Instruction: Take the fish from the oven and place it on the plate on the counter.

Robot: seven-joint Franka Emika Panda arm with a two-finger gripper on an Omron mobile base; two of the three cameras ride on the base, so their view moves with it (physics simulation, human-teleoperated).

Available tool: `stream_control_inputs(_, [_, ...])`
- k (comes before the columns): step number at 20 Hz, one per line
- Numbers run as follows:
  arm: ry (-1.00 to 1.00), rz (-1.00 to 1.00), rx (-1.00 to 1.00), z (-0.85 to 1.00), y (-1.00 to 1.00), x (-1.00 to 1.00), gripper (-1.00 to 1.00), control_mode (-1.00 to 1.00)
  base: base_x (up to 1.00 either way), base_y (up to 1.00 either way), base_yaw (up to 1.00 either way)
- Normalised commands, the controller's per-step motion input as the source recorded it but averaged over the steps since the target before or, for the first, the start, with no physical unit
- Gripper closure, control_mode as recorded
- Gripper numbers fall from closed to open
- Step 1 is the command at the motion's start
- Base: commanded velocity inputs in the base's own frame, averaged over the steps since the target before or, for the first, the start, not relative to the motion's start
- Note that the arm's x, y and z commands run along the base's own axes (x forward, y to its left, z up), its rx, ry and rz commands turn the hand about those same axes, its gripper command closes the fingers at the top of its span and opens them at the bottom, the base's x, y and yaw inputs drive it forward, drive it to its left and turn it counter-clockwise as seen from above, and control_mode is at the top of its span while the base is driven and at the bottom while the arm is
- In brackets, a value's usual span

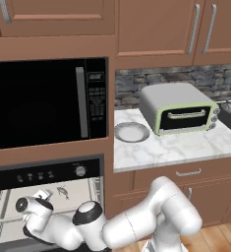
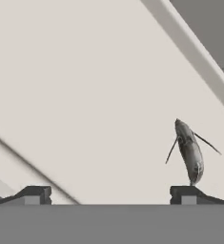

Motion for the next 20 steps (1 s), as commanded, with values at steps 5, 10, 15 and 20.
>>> stream_control_inputs(5, [-0.12, -0.1, 0.01, -0.78, 0.0, 0.0, -1.0, -1.0, 0.0, 0.0, 0.0])
stream_control_inputs(10, [-0.02, -0.15, 0.03, -0.98, -0.01, -0.01, -1.0, -1.0, 0.0, 0.0, 0.0])
stream_control_inputs(15, [0.0, -0.17, 0.01, -1.0, 0.0, -0.23, -1.0, -1.0, 0.0, 0.0, 0.0])
stream_control_inputs(20, [-0.02, -0.15, 0.0, -1.0, 0.0, -0.41, -1.0, -1.0, 0.0, 0.0, 0.0])
